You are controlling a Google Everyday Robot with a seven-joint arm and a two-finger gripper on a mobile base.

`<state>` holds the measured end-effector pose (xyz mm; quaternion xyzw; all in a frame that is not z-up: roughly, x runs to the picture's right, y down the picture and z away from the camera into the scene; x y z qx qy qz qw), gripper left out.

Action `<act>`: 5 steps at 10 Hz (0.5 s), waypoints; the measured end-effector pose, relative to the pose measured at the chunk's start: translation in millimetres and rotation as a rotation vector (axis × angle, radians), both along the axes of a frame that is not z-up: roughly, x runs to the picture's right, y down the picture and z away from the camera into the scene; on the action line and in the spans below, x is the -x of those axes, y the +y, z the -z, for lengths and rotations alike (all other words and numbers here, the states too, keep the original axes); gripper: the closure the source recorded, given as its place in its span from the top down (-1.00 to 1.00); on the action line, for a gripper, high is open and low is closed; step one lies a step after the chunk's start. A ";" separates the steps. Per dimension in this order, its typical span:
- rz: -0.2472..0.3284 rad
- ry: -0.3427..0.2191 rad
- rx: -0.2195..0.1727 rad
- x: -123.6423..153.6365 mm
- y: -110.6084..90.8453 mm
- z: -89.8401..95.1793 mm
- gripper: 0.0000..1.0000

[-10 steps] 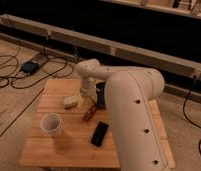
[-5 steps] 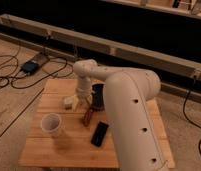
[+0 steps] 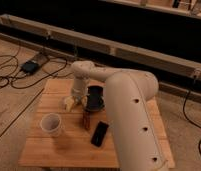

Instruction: Push the ceramic bowl across the table

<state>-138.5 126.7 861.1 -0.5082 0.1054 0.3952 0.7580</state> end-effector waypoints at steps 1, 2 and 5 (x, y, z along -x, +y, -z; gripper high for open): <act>-0.014 -0.014 0.014 3.2 2.2 4.2 0.39; -0.026 -0.026 0.025 5.3 3.5 8.2 0.39; -0.059 -0.072 0.064 11.0 8.8 24.3 0.39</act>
